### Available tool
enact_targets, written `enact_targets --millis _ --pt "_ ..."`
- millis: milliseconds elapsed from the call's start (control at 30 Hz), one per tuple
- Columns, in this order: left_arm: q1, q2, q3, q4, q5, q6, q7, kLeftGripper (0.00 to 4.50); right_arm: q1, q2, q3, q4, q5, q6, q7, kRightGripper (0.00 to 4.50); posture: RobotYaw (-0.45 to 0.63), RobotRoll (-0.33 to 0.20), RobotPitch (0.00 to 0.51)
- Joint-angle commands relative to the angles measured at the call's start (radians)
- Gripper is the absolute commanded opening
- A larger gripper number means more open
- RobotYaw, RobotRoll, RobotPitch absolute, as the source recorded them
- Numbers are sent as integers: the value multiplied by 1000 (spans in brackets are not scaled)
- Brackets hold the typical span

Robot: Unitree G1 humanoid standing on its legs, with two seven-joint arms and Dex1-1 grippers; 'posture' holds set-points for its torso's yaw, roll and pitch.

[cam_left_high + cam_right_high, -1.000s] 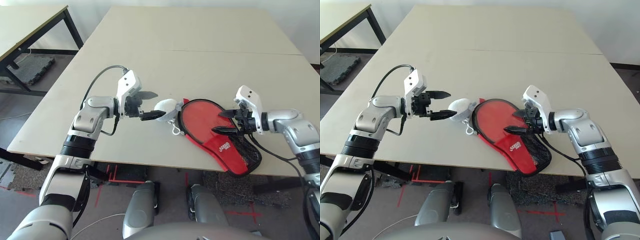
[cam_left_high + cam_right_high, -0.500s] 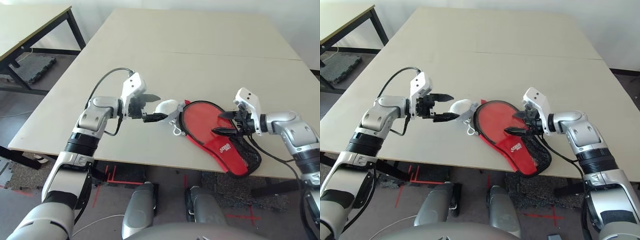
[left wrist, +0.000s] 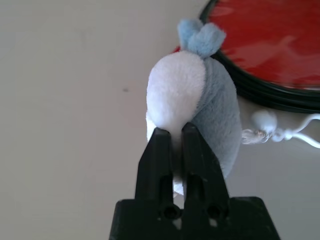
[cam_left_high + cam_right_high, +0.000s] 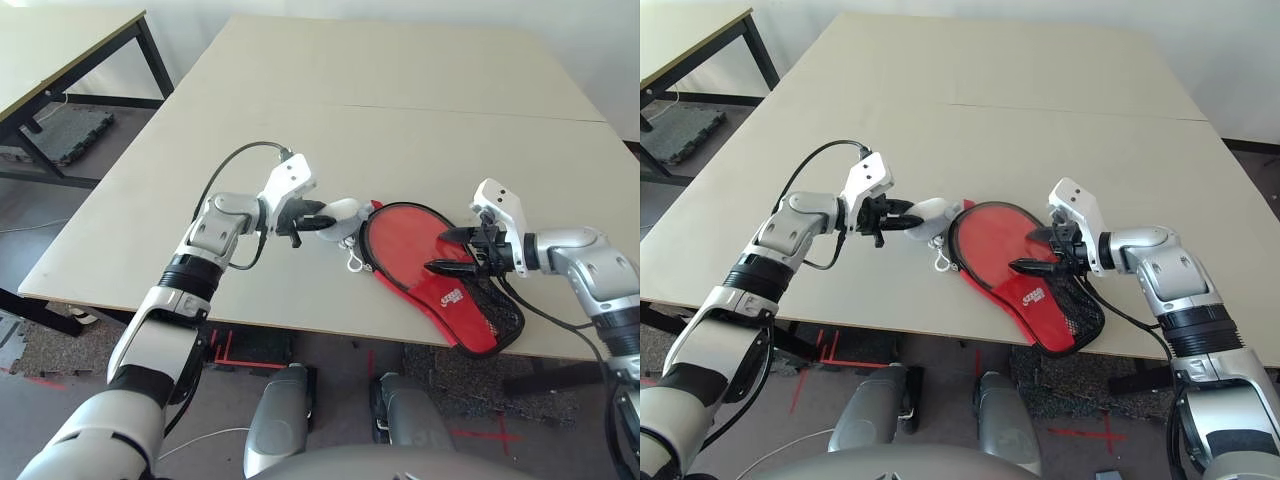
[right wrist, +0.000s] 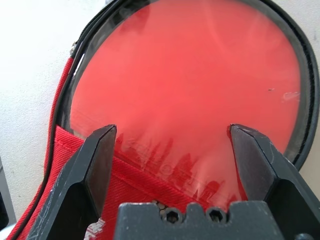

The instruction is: Store the ping-pong paddle in its case and zip it.

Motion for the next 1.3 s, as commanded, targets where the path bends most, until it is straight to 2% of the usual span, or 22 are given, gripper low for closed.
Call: enact_targets --millis 33,433,633,900,1300 --pt "-66 -35 -17 110 65 -85 75 29 39 5 32 7 0 39 -3 4500 104 0 127" --pt "-307 -147 -2 484 178 -292 284 29 95 18 32 -40 17 61 -35 4500 70 0 139" --pt "-364 -162 -11 565 238 -325 342 29 131 28 28 -81 32 91 -74 4500 47 0 145" --pt "-349 -99 -34 565 295 -324 294 29 106 39 40 -45 17 116 -123 4500 59 0 146" --pt "-289 64 -17 422 271 -300 117 29 67 37 73 20 -3 94 -126 4500 96 0 131"
